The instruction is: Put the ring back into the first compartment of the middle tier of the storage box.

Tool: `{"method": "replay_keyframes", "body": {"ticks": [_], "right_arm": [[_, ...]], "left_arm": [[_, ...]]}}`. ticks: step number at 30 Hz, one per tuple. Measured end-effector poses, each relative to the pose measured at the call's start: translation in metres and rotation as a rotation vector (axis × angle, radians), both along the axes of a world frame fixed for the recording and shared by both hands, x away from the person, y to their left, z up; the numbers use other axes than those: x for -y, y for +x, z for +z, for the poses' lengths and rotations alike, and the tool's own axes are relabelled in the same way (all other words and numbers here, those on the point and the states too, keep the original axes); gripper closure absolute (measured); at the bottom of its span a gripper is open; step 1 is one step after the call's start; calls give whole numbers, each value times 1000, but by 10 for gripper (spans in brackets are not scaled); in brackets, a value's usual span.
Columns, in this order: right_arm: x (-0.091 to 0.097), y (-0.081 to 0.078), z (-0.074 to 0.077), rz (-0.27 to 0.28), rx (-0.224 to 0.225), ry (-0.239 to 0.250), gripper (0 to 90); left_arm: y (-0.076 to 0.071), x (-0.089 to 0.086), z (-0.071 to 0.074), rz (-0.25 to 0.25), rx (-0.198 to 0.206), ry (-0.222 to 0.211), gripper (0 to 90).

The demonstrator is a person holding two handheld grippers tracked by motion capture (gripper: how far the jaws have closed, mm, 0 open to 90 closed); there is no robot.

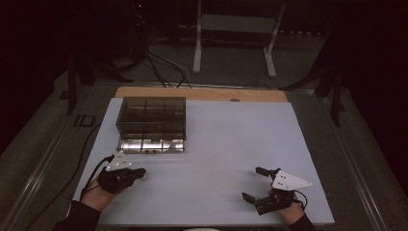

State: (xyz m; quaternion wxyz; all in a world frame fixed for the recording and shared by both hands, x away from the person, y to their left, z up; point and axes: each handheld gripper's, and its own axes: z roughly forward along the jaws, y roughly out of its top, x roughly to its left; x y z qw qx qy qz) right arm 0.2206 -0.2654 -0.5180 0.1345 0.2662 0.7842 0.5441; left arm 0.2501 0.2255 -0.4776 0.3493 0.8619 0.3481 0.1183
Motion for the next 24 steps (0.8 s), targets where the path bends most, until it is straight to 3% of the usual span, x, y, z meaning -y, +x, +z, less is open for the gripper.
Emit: {"method": "replay_keyframes", "body": {"ticks": [24], "right_arm": [[0, 0, 0, -1, 0, 3, 0]], "left_arm": [[-4, 1, 19, -15, 41, -45, 900]]}}
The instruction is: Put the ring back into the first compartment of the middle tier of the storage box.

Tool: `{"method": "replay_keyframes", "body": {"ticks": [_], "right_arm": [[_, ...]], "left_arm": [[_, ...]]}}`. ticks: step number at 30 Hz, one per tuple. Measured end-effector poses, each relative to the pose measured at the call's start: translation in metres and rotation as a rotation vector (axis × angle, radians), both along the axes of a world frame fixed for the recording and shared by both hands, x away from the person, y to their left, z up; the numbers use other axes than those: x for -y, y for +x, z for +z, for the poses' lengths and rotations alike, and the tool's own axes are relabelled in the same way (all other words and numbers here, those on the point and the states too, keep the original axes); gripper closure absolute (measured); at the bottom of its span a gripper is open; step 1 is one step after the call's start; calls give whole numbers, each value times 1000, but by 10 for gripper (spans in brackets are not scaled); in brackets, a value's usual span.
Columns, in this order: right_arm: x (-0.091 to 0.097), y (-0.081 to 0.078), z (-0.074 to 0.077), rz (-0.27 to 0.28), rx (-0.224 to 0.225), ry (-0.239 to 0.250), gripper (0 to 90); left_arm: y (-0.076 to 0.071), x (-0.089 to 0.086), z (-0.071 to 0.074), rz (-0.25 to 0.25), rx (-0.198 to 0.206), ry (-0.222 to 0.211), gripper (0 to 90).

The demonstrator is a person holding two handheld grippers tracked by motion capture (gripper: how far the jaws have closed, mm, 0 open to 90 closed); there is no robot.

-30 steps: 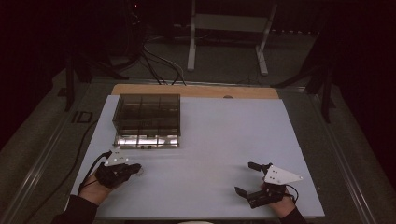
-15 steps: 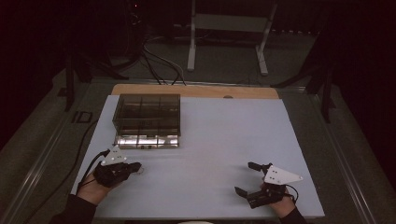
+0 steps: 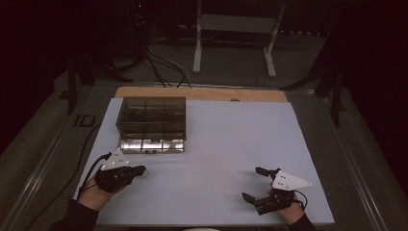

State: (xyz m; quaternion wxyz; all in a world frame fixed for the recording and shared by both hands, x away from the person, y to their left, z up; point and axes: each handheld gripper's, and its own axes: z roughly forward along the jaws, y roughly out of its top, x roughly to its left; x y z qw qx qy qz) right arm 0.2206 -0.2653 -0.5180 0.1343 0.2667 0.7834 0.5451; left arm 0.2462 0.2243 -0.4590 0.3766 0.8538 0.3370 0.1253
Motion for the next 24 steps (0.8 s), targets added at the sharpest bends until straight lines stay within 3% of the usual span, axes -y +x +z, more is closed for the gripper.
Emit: {"method": "replay_keyframes", "body": {"ticks": [24], "right_arm": [[0, 0, 0, -2, 1, 2, 0]], "left_arm": [[7, 5, 15, -18, 19, -43, 900]]}}
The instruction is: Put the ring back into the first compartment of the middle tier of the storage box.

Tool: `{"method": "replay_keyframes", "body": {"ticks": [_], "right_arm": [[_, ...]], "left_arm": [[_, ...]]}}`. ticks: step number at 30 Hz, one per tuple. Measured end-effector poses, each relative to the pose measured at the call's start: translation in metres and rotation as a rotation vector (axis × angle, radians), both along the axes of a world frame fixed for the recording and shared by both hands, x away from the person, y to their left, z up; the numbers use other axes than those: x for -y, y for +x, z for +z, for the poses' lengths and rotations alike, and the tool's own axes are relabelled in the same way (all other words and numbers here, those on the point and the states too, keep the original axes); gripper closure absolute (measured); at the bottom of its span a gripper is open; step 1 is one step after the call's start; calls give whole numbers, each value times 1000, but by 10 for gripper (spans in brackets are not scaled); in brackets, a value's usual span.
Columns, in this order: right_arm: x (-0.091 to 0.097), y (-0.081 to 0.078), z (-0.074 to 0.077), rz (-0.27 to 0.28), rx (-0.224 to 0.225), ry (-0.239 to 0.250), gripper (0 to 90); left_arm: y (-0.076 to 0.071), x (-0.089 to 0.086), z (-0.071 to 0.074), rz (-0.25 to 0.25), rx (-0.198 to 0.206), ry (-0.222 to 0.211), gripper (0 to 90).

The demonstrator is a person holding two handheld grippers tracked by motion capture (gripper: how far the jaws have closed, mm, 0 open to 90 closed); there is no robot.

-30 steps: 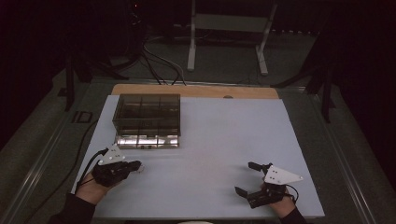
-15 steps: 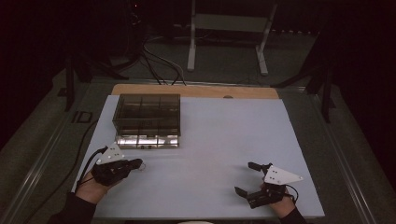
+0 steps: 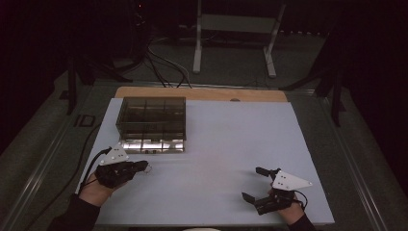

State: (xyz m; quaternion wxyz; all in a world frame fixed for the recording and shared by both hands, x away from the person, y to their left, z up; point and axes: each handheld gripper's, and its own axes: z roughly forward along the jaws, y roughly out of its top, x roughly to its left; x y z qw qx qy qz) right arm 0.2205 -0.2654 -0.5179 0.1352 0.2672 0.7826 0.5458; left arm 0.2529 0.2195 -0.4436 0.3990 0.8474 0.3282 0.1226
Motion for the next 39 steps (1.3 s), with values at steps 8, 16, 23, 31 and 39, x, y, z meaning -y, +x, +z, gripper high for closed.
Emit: {"method": "replay_keyframes", "body": {"ticks": [8, 16, 23, 31, 39], "right_arm": [[0, 0, 0, 0, -1, -2, 0], [0, 0, 0, -1, -1, -2, 0], [0, 0, 0, 0, 0, -3, 0], [-1, 0, 0, 2, -1, -4, 0], [-1, 0, 0, 3, -1, -6, 0]], "left_arm": [[5, 0, 5, -2, 5, 2, 900], [10, -4, 12, 13, 7, -11, 900], [15, -9, 15, 35, 12, -16, 900], [22, -14, 14, 68, 18, -23, 900], [31, -21, 16, 105, 28, -42, 900]]}}
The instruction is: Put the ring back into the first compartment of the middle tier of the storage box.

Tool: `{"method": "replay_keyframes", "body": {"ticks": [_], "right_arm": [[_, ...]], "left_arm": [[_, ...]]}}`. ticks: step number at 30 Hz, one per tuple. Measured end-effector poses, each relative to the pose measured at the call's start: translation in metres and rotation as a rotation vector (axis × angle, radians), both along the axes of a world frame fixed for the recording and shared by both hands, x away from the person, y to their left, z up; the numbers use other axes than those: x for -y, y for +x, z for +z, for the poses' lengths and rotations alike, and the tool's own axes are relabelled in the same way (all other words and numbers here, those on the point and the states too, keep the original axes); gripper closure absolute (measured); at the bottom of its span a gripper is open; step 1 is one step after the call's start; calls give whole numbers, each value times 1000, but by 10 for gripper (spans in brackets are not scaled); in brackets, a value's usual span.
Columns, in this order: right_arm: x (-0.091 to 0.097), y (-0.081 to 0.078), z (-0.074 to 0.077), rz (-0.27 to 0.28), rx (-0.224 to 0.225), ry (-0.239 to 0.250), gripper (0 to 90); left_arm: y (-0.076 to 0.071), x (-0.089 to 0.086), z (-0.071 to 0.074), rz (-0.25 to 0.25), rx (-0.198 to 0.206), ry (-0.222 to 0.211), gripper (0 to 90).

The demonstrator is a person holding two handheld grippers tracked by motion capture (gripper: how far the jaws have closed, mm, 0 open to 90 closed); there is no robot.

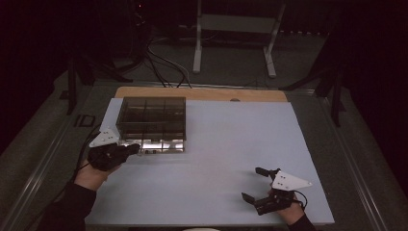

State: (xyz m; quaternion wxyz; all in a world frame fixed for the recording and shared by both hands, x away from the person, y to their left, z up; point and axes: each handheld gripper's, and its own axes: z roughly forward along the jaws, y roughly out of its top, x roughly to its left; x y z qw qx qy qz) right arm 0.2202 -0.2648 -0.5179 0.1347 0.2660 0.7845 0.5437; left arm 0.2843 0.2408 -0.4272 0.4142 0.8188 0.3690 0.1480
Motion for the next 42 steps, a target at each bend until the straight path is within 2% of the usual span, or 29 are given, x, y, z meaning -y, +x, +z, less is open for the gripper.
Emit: {"method": "replay_keyframes", "body": {"ticks": [8, 21, 34, 42], "right_arm": [[0, 0, 0, 0, 0, 1, 0], [-1, 0, 0, 3, 0, -1, 0], [-1, -1, 0, 4, -1, -3, 0], [-1, -1, 0, 3, -3, -3, 0]], "left_arm": [[7, -5, -3, 20, 0, 7, 900], [19, -15, -12, 50, -21, -19, 900], [32, -20, -16, 83, -17, -19, 900], [41, -24, -20, 102, -27, -29, 900]]}}
